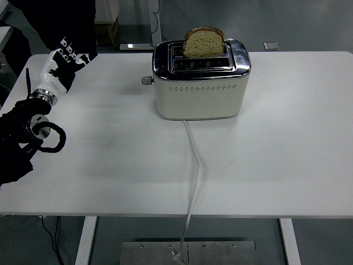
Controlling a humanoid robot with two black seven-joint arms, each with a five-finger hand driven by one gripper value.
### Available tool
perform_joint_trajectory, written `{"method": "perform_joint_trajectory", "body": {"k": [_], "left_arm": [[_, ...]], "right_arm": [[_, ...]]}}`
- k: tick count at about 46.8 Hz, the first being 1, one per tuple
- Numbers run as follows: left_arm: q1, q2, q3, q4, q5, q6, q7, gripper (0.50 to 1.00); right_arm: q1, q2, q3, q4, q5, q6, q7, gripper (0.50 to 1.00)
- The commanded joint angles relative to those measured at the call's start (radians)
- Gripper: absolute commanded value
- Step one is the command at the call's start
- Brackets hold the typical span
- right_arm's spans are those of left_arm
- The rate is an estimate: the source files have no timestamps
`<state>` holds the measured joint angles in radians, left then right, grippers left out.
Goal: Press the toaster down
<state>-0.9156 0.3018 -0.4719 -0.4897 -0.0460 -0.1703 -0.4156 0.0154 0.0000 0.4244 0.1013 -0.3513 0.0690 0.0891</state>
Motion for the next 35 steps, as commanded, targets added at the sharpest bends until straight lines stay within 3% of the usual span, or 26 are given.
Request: {"method": "perform_joint_trajectory", "body": {"k": [1,35], "left_arm": [[0.007,-0.004,-0.008,0.0,-0.002,-0.001,0.0,1.0],[0.021,-0.069,-0.122,0.04,-0.018,-0.009,0.0,1.0]], "right_arm": [[0.0,0.0,0.001,0.0,0.0,0.0,0.0,0.998],[0.0,0.0,-0.001,0.0,-0.006,0.0,0.0,0.998]]}}
